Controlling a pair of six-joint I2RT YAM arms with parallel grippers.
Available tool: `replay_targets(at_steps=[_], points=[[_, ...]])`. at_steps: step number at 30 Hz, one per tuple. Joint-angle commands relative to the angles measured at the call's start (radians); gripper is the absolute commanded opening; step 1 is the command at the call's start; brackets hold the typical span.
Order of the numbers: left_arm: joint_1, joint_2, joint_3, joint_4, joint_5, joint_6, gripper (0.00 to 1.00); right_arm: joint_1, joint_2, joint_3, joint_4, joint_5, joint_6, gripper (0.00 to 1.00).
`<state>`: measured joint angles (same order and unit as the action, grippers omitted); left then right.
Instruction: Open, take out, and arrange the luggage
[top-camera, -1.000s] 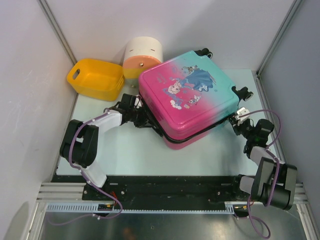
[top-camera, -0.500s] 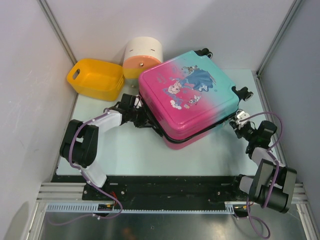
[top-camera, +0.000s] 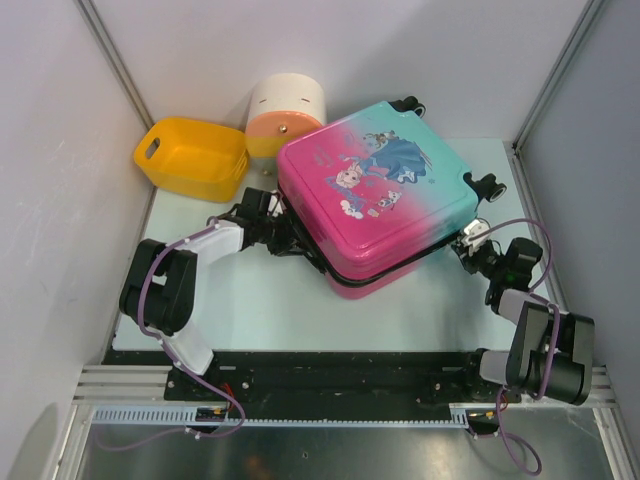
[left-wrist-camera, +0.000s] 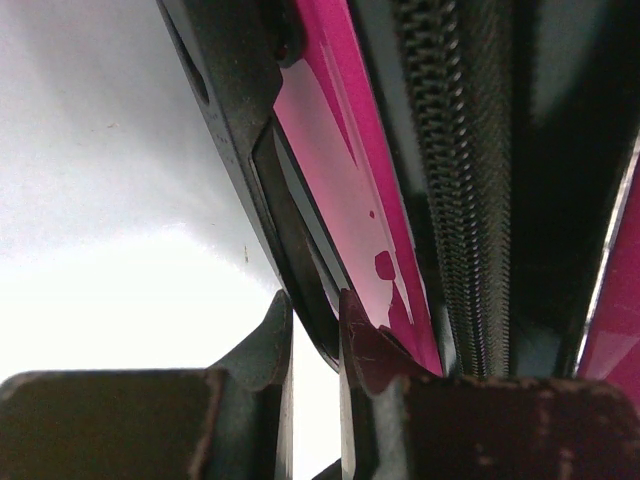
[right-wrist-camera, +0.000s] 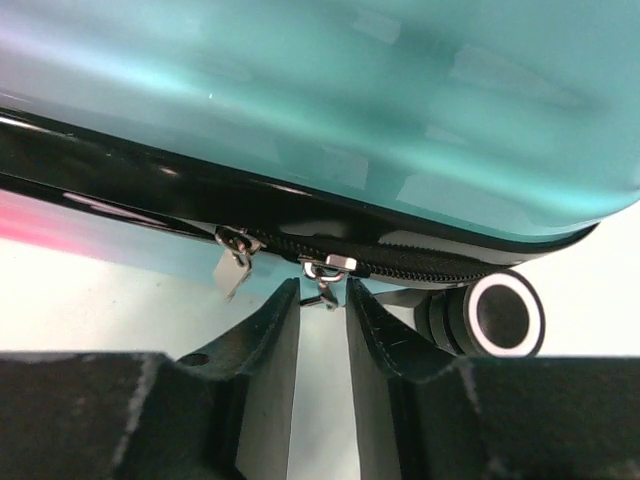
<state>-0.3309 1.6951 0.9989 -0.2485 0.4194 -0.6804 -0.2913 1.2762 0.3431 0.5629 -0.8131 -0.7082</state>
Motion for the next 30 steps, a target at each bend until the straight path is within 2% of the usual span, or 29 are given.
replay_targets(at_steps=[1,2,5,13,18,23,30], points=[[0.027,0.032,-0.054,-0.086,-0.119,0.147,0.0,0.012,0.026,0.033,0.091,0.026,0.016,0.27],[0.027,0.031,-0.055,-0.084,-0.119,0.143,0.0,0.012,0.022,0.033,0.091,0.023,0.016,0.24],[0.027,0.012,-0.072,-0.084,-0.139,0.143,0.0,0.009,0.006,0.033,0.063,0.022,0.007,0.0],[0.053,-0.084,-0.146,-0.086,-0.194,0.16,0.0,-0.12,-0.113,0.033,-0.124,-0.032,-0.054,0.0],[0.11,-0.123,-0.151,-0.152,-0.225,0.237,0.0,-0.187,-0.149,0.037,-0.184,-0.06,-0.108,0.0],[0.187,-0.135,-0.106,-0.244,-0.298,0.355,0.0,-0.206,-0.133,0.048,-0.181,-0.047,-0.103,0.0],[0.265,-0.153,-0.091,-0.307,-0.35,0.458,0.0,-0.216,-0.089,0.053,-0.055,-0.027,-0.011,0.0]])
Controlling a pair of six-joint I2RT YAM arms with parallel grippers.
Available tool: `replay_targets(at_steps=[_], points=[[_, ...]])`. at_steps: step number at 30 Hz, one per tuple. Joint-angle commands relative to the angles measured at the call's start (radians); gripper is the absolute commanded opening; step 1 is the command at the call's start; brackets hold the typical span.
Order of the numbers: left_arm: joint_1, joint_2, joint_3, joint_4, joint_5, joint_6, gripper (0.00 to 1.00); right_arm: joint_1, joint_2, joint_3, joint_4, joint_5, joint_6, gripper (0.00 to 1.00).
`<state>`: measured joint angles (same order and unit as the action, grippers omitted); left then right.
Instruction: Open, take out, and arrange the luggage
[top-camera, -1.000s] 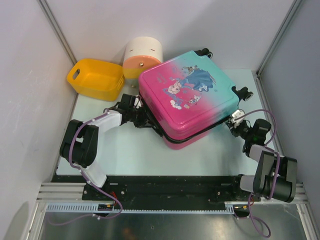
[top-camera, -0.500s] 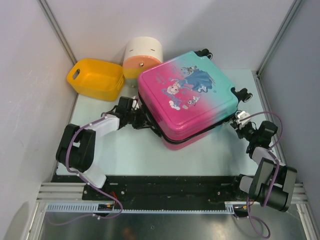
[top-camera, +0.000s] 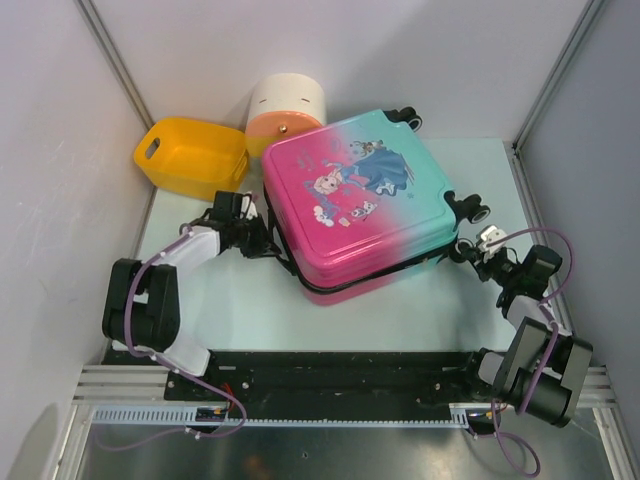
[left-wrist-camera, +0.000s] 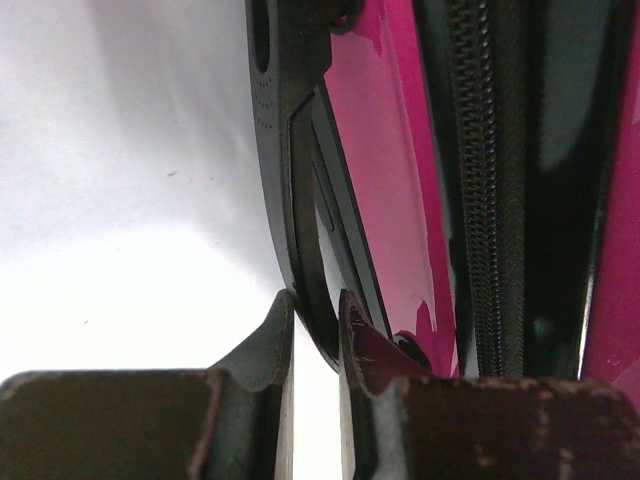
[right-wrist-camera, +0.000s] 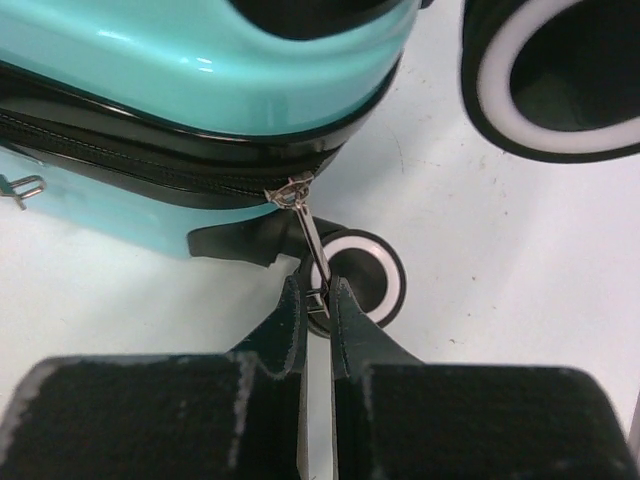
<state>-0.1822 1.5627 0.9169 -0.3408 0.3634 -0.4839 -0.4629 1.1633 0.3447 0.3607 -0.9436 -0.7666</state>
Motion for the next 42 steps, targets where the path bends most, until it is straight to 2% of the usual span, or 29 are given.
replay_targets(at_steps=[1,6,10,16,22,31,38,42], points=[[0.13,-0.017,-0.007,-0.217,-0.288,0.29,0.0,-0.046,0.03,0.054,0.161,0.101,0.053,0.0],[0.165,0.056,0.051,-0.219,-0.297,0.396,0.0,-0.048,0.097,0.076,0.277,0.074,0.113,0.0],[0.176,0.102,0.089,-0.214,-0.256,0.462,0.0,-0.046,0.177,0.166,0.296,0.022,0.179,0.0],[0.176,0.151,0.146,-0.208,-0.193,0.481,0.0,-0.003,0.277,0.244,0.314,-0.017,0.236,0.0],[0.176,0.184,0.174,-0.208,-0.202,0.533,0.0,0.061,0.375,0.304,0.337,-0.03,0.217,0.0],[0.178,0.212,0.2,-0.21,-0.19,0.525,0.0,0.132,0.576,0.526,0.31,-0.067,0.34,0.0],[0.176,0.221,0.204,-0.207,-0.161,0.508,0.0,0.199,0.697,0.732,0.141,-0.097,0.42,0.0],[0.173,0.235,0.214,-0.207,-0.158,0.508,0.0,0.225,0.774,0.829,0.132,-0.08,0.482,0.0]])
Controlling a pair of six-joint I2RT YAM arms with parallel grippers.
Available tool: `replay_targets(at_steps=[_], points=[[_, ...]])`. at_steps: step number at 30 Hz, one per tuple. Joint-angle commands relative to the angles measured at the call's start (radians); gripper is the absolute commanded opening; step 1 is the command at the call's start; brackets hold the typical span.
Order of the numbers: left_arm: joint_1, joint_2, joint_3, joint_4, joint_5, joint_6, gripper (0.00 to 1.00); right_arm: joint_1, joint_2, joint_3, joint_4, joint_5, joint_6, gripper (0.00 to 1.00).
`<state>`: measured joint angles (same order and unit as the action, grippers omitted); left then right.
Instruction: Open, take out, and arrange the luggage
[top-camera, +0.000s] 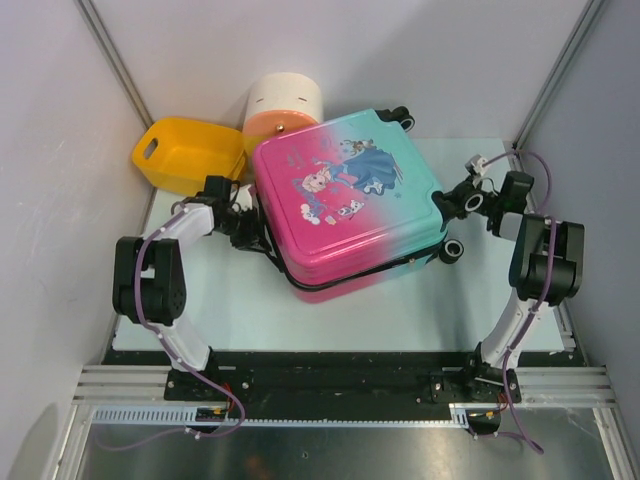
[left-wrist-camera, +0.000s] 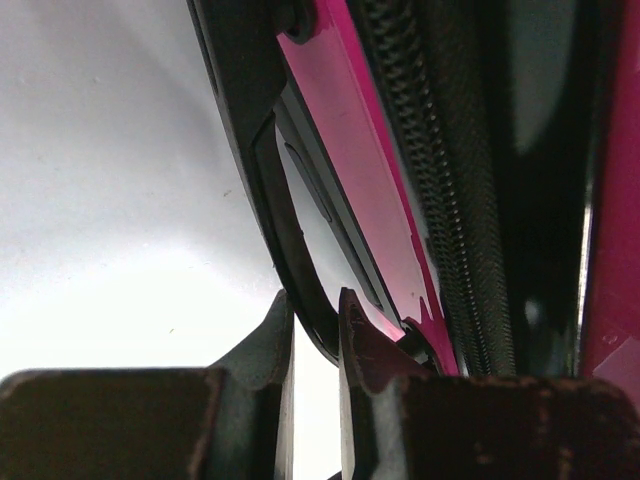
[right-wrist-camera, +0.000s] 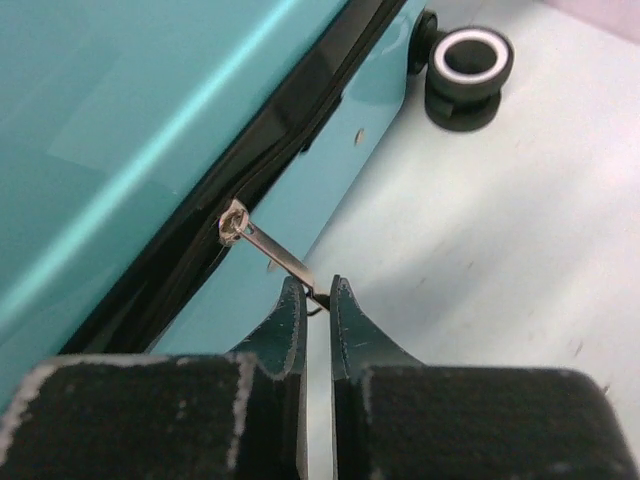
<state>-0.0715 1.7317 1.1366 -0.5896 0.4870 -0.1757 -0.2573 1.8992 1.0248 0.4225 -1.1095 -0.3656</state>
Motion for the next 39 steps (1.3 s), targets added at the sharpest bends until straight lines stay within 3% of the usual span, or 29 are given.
replay_targets(at_steps=[1,8,9,11,14,17,18,21,22,23,24,27,30,35,39], points=[[0.062,0.066,-0.006,0.043,-0.28,0.2,0.0,0.023,0.061,0.167,0.078,0.088,0.097,0.0],[0.052,0.048,-0.02,0.062,-0.251,0.182,0.0,0.079,0.142,0.233,0.137,0.09,0.302,0.0],[0.05,0.04,-0.024,0.074,-0.242,0.182,0.0,0.084,0.15,0.238,0.14,0.083,0.339,0.02],[0.05,0.016,-0.031,0.085,-0.213,0.182,0.01,0.092,0.155,0.244,0.128,0.076,0.416,0.22],[0.05,-0.026,-0.032,0.091,-0.186,0.183,0.19,0.084,0.129,0.244,0.023,0.077,0.422,0.46],[0.053,-0.066,-0.023,0.091,-0.151,0.182,0.42,0.061,0.081,0.244,-0.117,0.097,0.377,0.57],[0.061,-0.093,-0.021,0.093,-0.136,0.138,0.55,0.055,0.069,0.244,-0.148,0.103,0.369,0.61],[0.068,-0.151,-0.006,0.091,-0.072,0.101,0.7,0.029,0.017,0.244,-0.238,0.119,0.369,0.7],[0.068,-0.168,-0.002,0.093,-0.071,0.096,0.87,0.02,-0.009,0.244,-0.267,0.123,0.369,0.78],[0.068,-0.19,-0.003,0.091,-0.07,0.091,0.89,0.01,-0.024,0.244,-0.28,0.126,0.369,0.81],[0.068,-0.204,-0.003,0.093,-0.07,0.084,0.99,-0.005,-0.04,0.244,-0.29,0.131,0.343,0.84],[0.106,-0.256,-0.012,0.091,-0.042,0.059,1.0,-0.042,-0.097,0.248,-0.304,0.157,0.346,0.93],[0.139,-0.285,-0.009,0.093,0.005,0.027,1.0,-0.069,-0.129,0.273,-0.312,0.172,0.355,0.95],[0.133,-0.276,0.014,0.155,0.143,-0.04,1.0,-0.037,-0.144,0.281,-0.352,0.142,0.353,0.92],[0.09,-0.274,0.023,0.18,0.165,-0.048,0.98,0.006,-0.164,0.281,-0.531,0.079,0.263,0.85]])
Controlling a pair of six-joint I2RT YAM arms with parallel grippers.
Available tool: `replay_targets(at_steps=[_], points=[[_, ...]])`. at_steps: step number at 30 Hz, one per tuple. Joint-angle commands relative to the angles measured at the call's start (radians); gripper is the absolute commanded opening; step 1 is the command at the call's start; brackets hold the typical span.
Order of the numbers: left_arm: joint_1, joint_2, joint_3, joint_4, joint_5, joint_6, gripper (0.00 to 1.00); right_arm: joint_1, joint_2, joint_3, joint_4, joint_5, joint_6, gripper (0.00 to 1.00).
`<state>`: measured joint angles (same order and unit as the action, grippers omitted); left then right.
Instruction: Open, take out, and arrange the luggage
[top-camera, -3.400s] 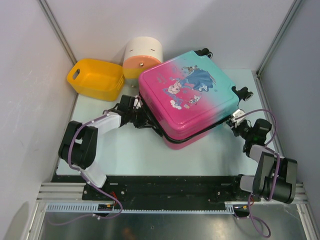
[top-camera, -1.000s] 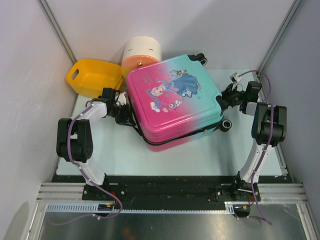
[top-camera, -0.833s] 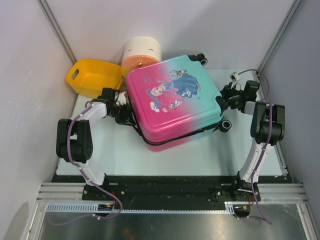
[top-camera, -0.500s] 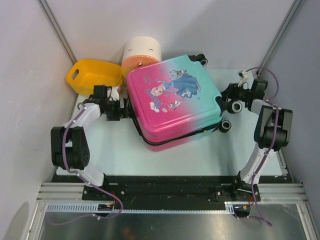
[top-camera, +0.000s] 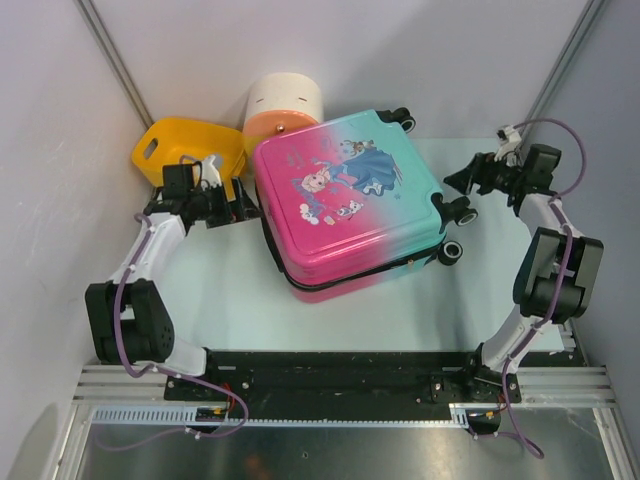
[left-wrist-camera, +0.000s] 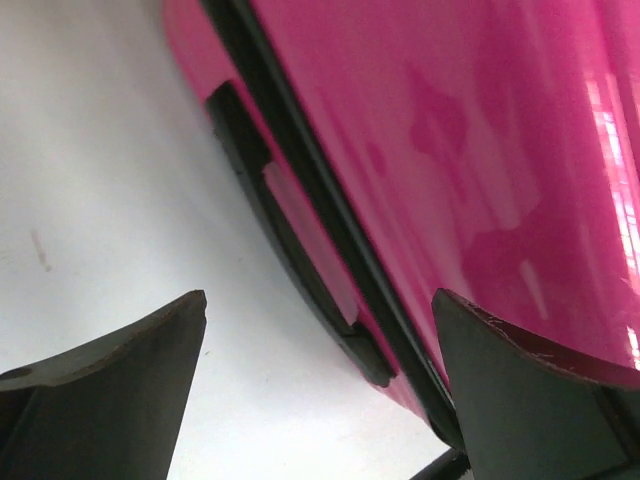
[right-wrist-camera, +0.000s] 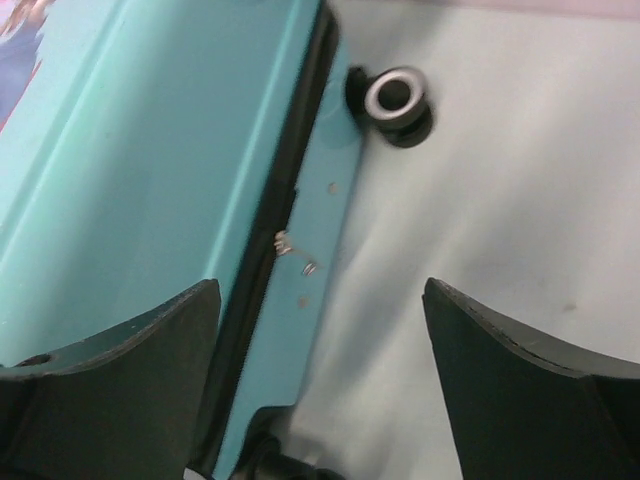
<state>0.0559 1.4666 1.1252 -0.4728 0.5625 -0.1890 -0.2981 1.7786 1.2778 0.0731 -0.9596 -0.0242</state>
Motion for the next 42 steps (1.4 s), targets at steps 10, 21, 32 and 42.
replay_targets(at_steps=[10,21,32,42], points=[[-0.218,0.026,0.004,0.076,0.145,0.02,0.92,-0.032,-0.184,0.026,-0.956,-0.339,-0.527,0.7],[-0.438,0.313,0.315,0.089,0.148,0.097,0.87,-0.194,-0.37,-0.063,-1.582,-0.34,-1.017,0.67],[-0.363,0.423,0.659,0.088,0.149,0.106,0.87,-0.144,-0.427,-0.089,-1.592,-0.304,-1.083,0.66],[-0.346,0.4,0.591,0.109,-0.099,0.148,0.79,-0.145,-0.449,-0.15,-1.59,-0.254,-1.197,0.64]])
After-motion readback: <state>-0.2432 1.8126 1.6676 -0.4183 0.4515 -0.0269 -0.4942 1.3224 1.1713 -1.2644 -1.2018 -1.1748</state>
